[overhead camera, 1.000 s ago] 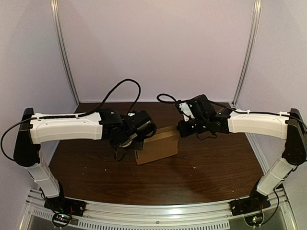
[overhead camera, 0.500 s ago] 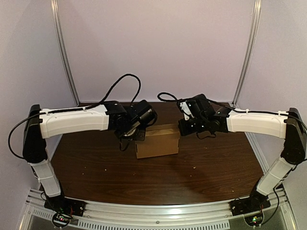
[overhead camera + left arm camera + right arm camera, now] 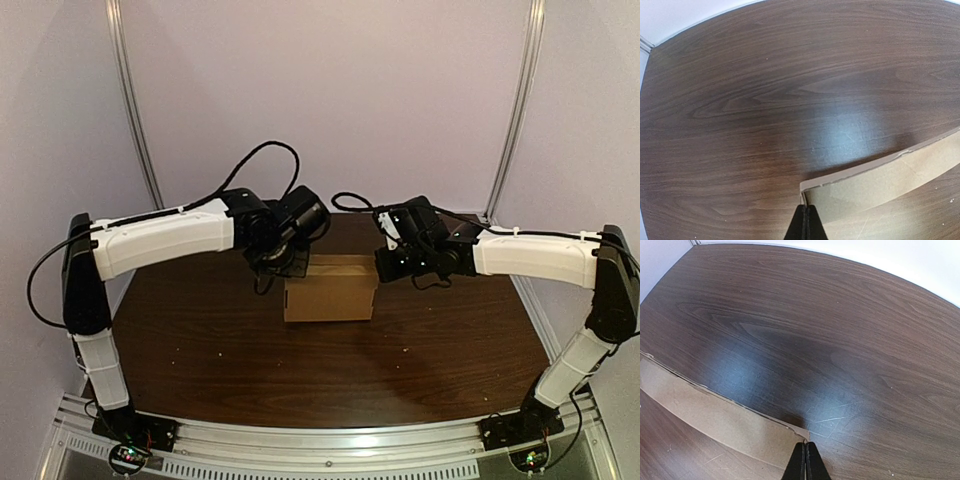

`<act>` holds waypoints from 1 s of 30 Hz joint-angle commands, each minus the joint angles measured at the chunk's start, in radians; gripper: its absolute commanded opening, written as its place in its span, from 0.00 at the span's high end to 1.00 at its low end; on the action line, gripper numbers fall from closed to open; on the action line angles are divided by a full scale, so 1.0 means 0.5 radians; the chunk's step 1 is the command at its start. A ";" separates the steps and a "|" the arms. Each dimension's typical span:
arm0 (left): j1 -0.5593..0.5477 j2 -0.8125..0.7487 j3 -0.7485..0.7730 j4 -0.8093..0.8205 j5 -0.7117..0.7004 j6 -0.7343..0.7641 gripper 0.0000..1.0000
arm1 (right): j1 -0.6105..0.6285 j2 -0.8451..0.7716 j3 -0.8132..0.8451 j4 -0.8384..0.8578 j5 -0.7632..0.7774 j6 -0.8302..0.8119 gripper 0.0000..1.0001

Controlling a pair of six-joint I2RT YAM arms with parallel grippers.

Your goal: Fold the paper box

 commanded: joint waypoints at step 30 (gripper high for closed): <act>0.103 0.355 0.603 -0.335 0.521 0.197 1.00 | 0.027 0.040 -0.041 -0.137 -0.132 -0.044 1.00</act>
